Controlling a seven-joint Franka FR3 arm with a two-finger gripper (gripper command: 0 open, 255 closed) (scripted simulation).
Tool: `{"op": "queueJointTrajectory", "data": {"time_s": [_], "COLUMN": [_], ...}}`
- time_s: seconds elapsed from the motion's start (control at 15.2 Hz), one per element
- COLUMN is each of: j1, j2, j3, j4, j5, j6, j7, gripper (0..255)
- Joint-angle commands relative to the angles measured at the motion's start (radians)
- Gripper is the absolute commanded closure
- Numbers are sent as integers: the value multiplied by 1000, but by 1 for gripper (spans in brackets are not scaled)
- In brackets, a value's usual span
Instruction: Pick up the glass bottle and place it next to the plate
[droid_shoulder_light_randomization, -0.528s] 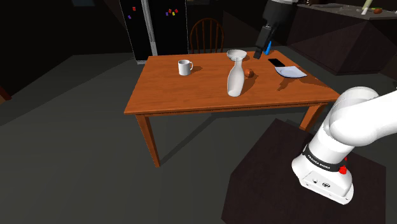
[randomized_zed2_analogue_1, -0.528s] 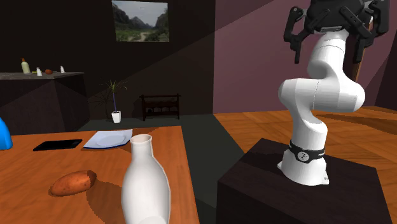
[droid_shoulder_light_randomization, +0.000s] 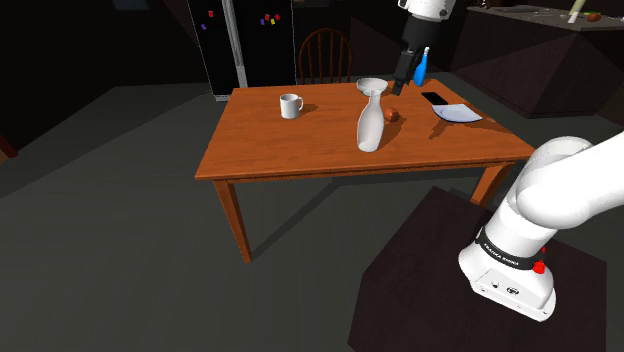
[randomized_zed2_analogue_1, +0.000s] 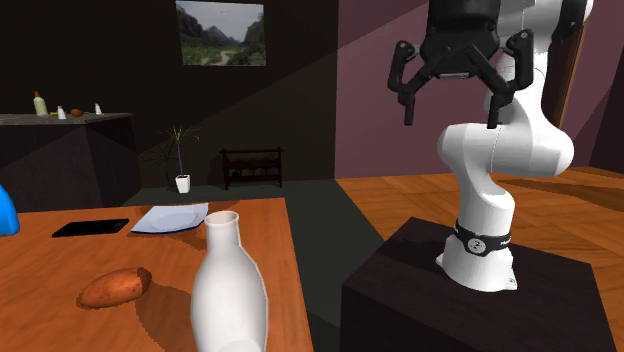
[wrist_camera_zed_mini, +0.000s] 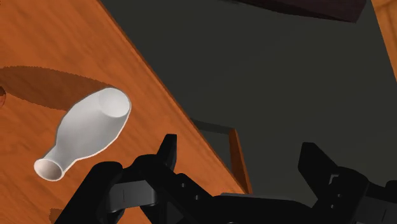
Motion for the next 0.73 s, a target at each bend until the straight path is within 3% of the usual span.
{"op": "queueJointTrajectory", "data": {"time_s": [0.0,0.66], "j1": [-10,-32], "j2": [52,362], "j3": [-37,-195], "j4": [21,158], "j5": [-15,-21], "j6": [29,186], "j7": [-46,-255], "gripper": [0,0]}}
